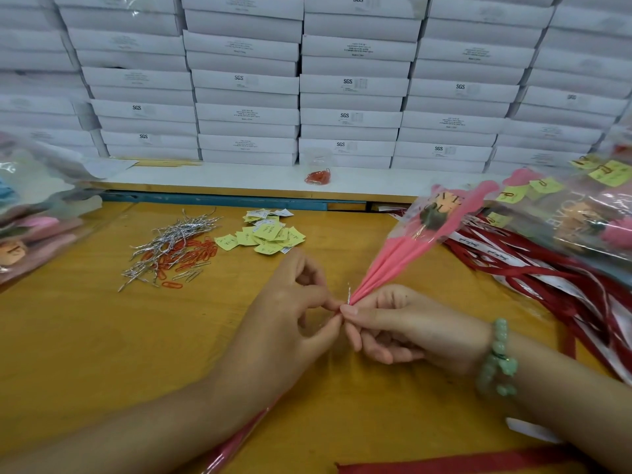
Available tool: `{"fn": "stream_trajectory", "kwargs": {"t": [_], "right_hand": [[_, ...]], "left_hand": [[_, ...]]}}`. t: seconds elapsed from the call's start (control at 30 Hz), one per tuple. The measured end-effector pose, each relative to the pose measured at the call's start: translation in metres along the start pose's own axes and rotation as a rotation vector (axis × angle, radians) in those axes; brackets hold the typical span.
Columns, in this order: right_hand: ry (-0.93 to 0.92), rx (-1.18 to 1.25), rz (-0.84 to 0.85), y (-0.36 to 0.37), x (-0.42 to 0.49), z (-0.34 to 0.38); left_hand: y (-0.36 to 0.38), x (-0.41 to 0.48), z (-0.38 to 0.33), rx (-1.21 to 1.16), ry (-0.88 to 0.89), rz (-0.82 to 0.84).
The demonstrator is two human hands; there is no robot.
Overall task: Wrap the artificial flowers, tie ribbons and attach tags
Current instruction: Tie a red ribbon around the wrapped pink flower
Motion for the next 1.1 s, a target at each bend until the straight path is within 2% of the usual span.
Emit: {"fn": "stream_trajectory", "kwargs": {"t": [0.13,0.53,0.67,0.8,1.0,1.1], "right_hand": [[0.015,0.026,-0.021,-0.001,0.000,-0.001],[0.041,0.072,0.061,-0.005,0.000,0.002],[0.032,0.090,0.041,-0.007,0.000,0.000],[0.001,0.082,-0.034,-0.008,-0.001,-0.002],[-0.049,0.119,-0.226,-0.008,0.001,-0.009],[-0.093,0.064,-0.333,-0.004,0.002,-0.012]], "left_hand": [[0.000,0.001,-0.004,-0.006,0.094,0.014],[0.001,0.000,-0.005,0.048,0.132,0.040],[0.001,0.000,-0.005,0.047,0.102,0.029],[0.000,0.000,-0.006,-0.022,0.069,0.009],[0.000,0.001,-0.006,-0.091,0.018,-0.026],[-0.001,0.001,-0.004,-0.117,0.006,-0.050]]}}
Point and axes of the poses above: each hand's wrist, its own x-axis towards the middle knuckle, its own y-axis out of the palm, z = x × y, the point moved 2 cm from there along x, towards the middle knuckle, and after that the axes turned 5 degrees about z, right-handed, at the moved point
